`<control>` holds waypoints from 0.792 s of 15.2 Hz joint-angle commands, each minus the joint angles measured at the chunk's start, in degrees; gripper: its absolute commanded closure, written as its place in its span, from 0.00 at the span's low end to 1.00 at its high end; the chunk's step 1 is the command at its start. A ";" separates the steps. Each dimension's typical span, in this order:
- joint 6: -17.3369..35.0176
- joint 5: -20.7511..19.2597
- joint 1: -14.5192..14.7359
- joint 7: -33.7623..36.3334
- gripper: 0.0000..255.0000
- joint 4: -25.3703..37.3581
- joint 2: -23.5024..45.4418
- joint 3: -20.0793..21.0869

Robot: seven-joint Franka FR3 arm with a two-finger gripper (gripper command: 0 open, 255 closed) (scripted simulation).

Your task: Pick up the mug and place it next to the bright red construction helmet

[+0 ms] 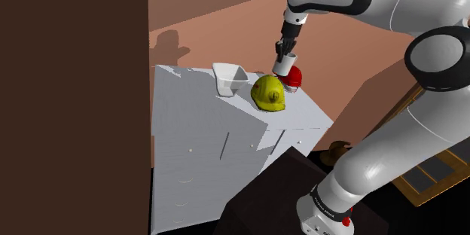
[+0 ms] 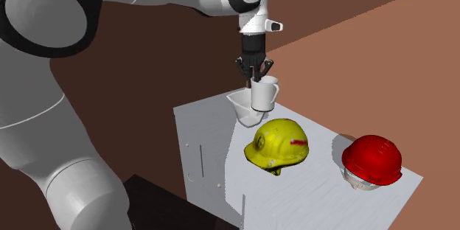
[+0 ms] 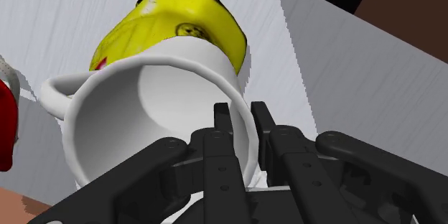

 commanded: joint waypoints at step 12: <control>1.70 -1.17 -7.81 -18.00 1.00 0.99 0.94 -10.40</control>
